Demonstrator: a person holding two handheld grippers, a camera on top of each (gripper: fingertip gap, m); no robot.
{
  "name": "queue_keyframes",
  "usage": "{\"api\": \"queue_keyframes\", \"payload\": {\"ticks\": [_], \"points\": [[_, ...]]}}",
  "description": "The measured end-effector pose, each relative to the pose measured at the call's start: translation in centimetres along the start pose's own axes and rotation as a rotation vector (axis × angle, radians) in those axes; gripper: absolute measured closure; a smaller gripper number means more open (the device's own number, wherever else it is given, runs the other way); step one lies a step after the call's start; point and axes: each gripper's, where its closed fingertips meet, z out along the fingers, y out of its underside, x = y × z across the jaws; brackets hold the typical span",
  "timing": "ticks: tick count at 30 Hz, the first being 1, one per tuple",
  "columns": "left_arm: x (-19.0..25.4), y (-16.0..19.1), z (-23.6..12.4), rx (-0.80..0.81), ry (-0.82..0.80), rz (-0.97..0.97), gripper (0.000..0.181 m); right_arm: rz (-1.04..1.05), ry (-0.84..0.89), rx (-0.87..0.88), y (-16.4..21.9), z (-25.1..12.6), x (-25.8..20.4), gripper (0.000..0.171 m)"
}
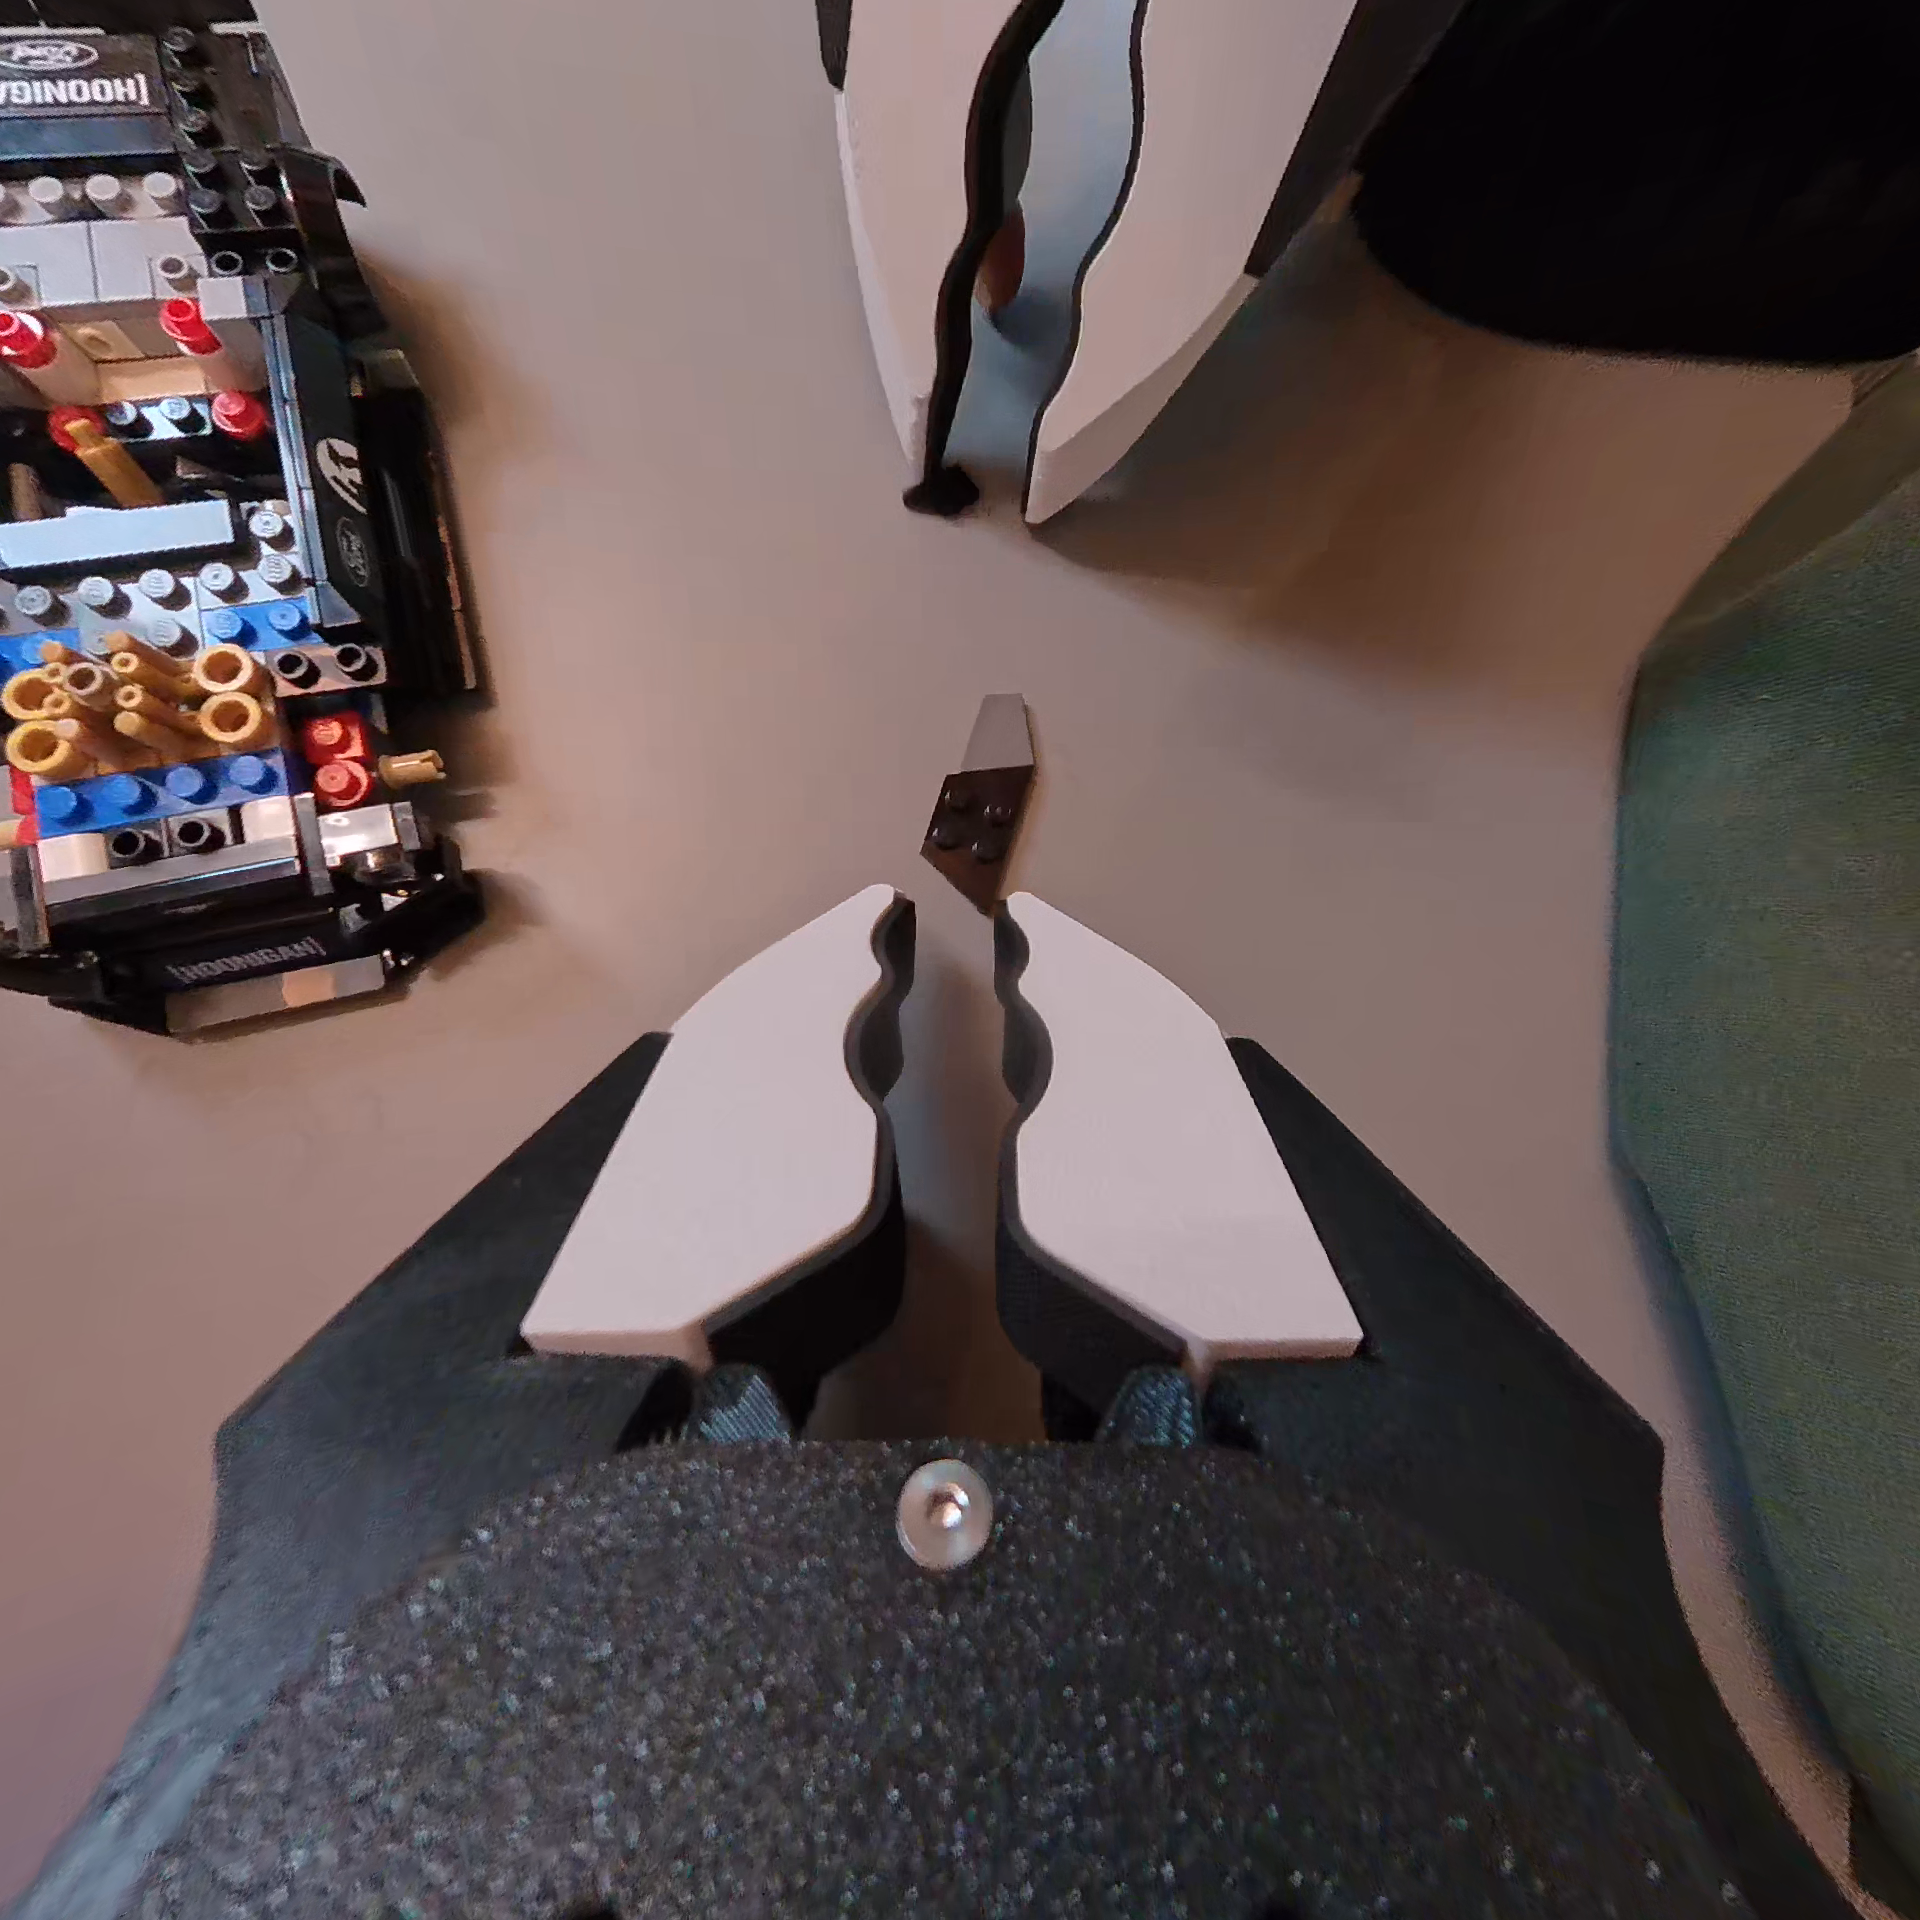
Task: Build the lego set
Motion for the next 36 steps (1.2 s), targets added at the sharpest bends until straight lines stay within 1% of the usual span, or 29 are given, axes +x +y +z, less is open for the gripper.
{"api": "queue_keyframes", "payload": {"ticks": [3, 6, 10, 15, 18, 20, 24, 30, 36], "points": [[-0.2, 0.1, 0.0, -0.001, -0.007, -0.005, 0.168, -0.052, 0.009, 0.023, -1.0, 0.5, -0.3, 0.152], [-0.6, 0.0, -0.1, 0.010, -0.030, -0.004, 0.168, -0.044, 0.048, 0.080, -1.3, -0.2, 0.3, 0.153], [-1.0, 0.1, 0.0, 0.004, -0.067, 0.025, 0.165, 0.017, 0.108, 0.275, -2.4, -2.8, 1.1, 0.153], [-0.5, 0.0, 0.5, 0.006, -0.056, 0.066, 0.153, 0.066, 0.218, 0.502, -3.2, -5.3, 2.1, 0.153], [-0.4, -0.1, 0.7, 0.001, -0.085, 0.124, 0.148, 0.094, 0.285, 0.584, -3.4, -6.2, 3.0, 0.152], [-0.4, 0.0, 0.8, -0.013, -0.106, 0.156, 0.151, 0.106, 0.321, 0.618, -3.5, -6.7, 3.5, 0.152], [0.0, 0.0, 1.0, -0.025, -0.119, 0.193, 0.156, 0.096, 0.292, 0.609, -3.4, -6.4, 3.0, 0.152], [0.1, -0.5, 1.5, -0.013, -0.116, 0.188, 0.159, 0.011, 0.193, 0.513, -3.2, -4.0, 0.5, 0.153], [0.0, -0.7, 1.7, -0.008, -0.128, 0.196, 0.166, -0.012, 0.177, 0.481, -3.2, -3.0, -0.1, 0.154]]}}
